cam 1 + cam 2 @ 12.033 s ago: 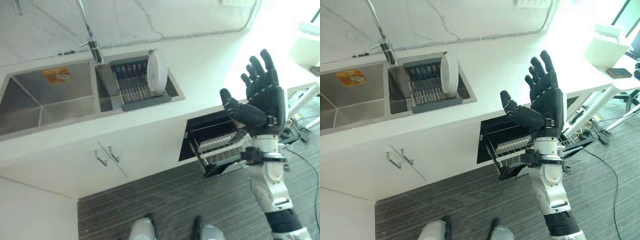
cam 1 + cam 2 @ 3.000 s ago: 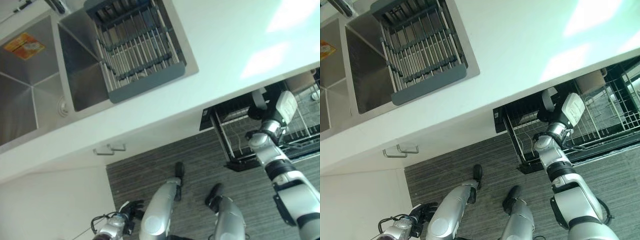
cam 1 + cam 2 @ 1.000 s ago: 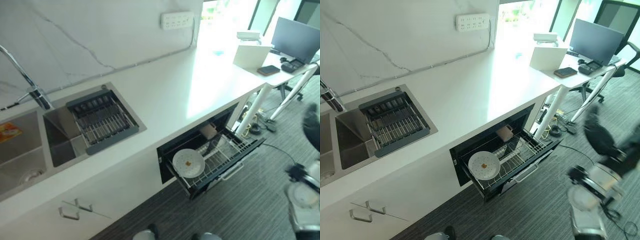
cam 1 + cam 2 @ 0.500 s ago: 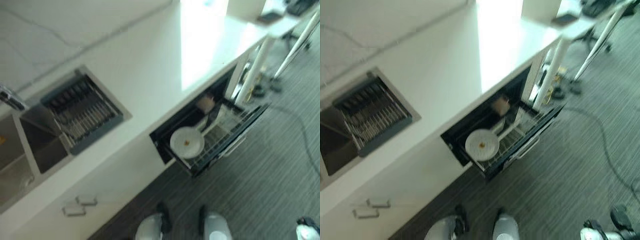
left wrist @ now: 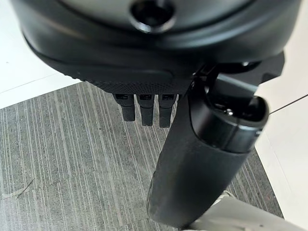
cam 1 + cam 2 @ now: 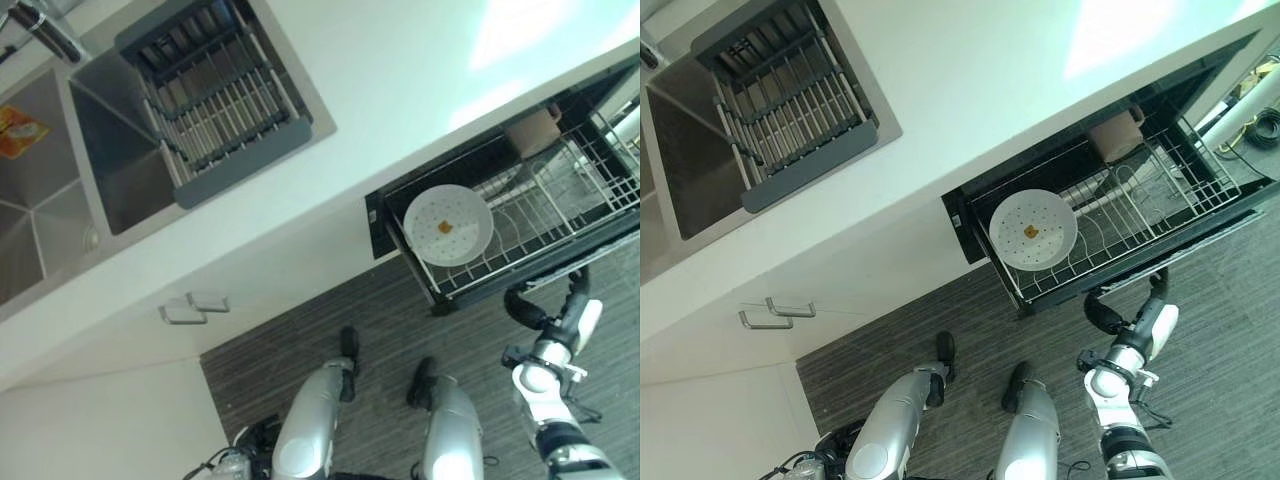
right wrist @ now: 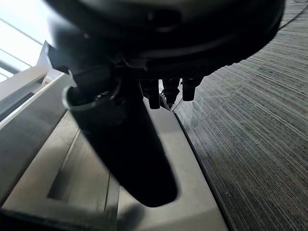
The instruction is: Place the dishes in the dishwasher.
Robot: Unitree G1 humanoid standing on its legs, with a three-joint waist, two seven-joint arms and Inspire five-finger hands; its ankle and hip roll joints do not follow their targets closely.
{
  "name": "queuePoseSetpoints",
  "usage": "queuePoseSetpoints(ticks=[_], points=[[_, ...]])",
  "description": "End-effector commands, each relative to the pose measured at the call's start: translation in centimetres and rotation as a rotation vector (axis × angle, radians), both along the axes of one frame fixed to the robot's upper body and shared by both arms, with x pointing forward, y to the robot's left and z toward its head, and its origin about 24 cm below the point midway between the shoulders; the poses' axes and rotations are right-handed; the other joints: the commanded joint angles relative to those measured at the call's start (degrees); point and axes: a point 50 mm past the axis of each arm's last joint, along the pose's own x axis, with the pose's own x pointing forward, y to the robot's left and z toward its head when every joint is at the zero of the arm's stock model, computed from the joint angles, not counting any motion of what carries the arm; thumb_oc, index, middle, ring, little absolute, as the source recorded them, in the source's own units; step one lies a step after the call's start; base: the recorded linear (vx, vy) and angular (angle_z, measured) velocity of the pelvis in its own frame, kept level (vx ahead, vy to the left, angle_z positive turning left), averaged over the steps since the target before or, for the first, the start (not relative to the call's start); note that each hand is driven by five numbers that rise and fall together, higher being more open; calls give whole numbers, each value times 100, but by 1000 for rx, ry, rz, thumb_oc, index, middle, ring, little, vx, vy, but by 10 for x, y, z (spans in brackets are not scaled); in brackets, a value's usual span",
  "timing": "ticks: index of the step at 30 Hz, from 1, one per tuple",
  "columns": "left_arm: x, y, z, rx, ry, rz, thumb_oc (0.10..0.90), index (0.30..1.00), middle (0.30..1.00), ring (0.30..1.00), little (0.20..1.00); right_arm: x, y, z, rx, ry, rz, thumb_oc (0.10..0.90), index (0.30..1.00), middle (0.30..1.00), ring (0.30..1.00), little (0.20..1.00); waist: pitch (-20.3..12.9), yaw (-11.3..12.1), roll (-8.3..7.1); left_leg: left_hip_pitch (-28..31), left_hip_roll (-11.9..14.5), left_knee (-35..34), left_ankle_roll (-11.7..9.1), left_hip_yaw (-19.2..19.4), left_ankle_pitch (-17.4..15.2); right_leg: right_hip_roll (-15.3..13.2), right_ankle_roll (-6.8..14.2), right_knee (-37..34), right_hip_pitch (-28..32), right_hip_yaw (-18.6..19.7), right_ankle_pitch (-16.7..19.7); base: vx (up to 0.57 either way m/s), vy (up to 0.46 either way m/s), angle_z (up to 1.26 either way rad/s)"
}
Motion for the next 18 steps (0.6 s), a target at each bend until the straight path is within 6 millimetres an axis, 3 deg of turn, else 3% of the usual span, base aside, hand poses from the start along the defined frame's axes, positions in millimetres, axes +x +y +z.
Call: queuePoseSetpoints(ticks=[1,2,5,6,7,18], points=[[-21,1,-6,-20,50,-6,800,900,900,900,900,25,-6,78,-275,-258,146,800,900,900,900,900,-102,165,189,199,185,185,-205,-257,-638,237,-218,213,134,32,-444,107,108,26],[-27,2,-7,-29,69,-18,800,900,900,900,900,34,1,103,-338,-337,204,800,900,900,900,900,-102,236,216,162,163,185,-219,-310,-611,230,-224,296,87,25,-492,101,105,19],[-35,7,-8,-33,81,-26,800,900,900,900,900,48,18,154,-456,-497,282,800,900,900,900,900,-102,431,209,64,136,185,-212,-409,-557,199,-243,522,-31,-7,-581,97,73,18],[-32,12,-7,-25,70,-33,800,900,900,900,900,58,27,186,-513,-568,319,800,900,900,900,900,-102,600,193,-50,103,185,-189,-506,-515,168,-244,691,-146,-43,-634,108,63,45],[-29,15,-5,-18,65,-43,800,900,900,900,900,64,29,203,-533,-580,325,800,900,900,900,900,-102,717,192,-124,89,185,-164,-572,-492,136,-244,793,-202,-88,-659,89,50,42],[-32,34,0,1,15,-29,800,900,900,900,900,88,44,284,-688,-603,343,800,900,900,900,900,-102,1535,243,-545,2,185,-62,-956,-360,-83,-182,1073,-190,-556,-671,44,47,20]])
